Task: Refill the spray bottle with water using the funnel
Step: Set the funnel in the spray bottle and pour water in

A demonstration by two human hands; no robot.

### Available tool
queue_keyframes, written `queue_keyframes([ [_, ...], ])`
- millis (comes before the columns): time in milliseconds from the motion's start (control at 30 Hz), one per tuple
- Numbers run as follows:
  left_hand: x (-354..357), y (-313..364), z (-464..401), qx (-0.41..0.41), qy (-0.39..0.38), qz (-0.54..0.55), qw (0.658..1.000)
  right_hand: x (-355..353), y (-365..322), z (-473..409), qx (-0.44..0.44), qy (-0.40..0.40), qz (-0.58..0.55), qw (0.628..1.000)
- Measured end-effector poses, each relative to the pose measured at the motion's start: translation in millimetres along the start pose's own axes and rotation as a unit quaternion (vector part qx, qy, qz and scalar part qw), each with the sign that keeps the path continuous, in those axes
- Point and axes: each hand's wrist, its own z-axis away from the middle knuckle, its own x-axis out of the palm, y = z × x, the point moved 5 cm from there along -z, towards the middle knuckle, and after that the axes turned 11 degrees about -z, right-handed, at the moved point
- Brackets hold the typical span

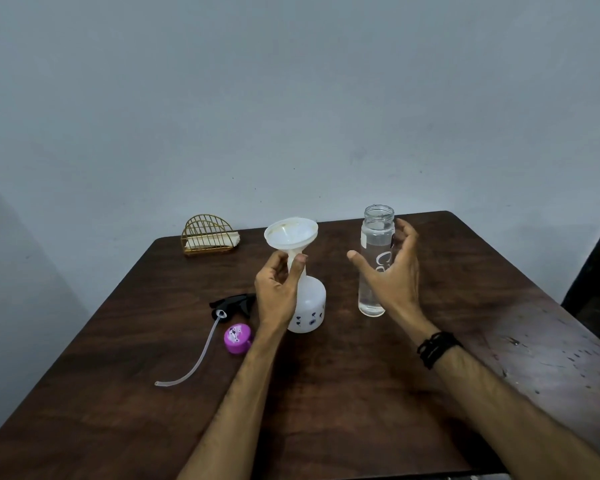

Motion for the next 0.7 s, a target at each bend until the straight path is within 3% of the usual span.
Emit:
queue_keyframes([
  [133,0.4,-2.2,1.5,0.004,0.01,0.0,1.0,10.2,1.4,-10.2,0.012,-0.051,0.021,0.998],
  [433,3.5,-5.9,2.8,0.007,0.021,-0.025,0.999,23.2,-39.8,-25.2,-0.086,-0.122,0.07,0.986],
  [700,6.4,-7.5,3.5,0.007,0.014,-0.034,0.999,33.4,-68.9,-45.3,-0.162,-0.213,0.212,0.94],
])
